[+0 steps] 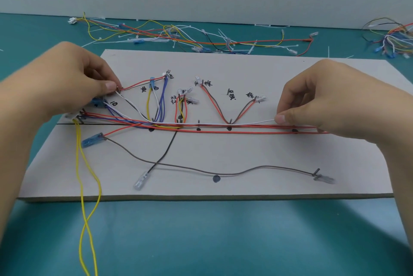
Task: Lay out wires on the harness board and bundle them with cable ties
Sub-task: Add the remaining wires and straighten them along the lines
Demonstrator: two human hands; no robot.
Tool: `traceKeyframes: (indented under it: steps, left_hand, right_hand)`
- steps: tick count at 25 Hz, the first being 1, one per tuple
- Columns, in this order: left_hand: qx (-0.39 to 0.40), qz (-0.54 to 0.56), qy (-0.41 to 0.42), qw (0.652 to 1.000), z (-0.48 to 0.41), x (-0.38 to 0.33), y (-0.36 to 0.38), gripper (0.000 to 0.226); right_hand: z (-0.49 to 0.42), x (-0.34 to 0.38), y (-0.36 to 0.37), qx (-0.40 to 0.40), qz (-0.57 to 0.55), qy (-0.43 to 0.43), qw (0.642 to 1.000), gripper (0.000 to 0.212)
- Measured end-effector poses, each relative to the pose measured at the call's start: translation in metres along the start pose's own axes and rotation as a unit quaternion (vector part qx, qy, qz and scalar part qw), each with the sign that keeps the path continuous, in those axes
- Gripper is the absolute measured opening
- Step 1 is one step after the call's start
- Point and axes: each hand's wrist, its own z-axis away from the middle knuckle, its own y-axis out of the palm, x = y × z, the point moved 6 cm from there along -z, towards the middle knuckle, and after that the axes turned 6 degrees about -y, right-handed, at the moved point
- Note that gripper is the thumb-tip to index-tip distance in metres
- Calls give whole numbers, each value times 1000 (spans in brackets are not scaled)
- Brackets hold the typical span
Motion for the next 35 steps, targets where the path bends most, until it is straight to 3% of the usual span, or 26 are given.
traceKeyframes:
  steps: [11,17,23,27,32,35]
  left_hand:
    - [30,3,26,999,7,-17,0,44]
    - [12,38,24,999,6,-16,1,44]
    - [37,102,-29,994,1,2,6,30]
    - [38,173,-61,982,-3,12,6,32]
    - [17,129,-42,991,2,3,3,33]
    - [36,60,-13,997,8,-12,6,45]
  right_hand:
    - [2,-5,-4,20,-11,5,1000,29]
    - [0,-10,5,51,19,26,998,16]
    - [0,-15,7,43,25,58,997,19]
    - [-1,-19,7,41,31,69,996,21]
    - [-1,-19,8,52,2,73,996,20]
    - [-2,-18,8,54,3,65,996,21]
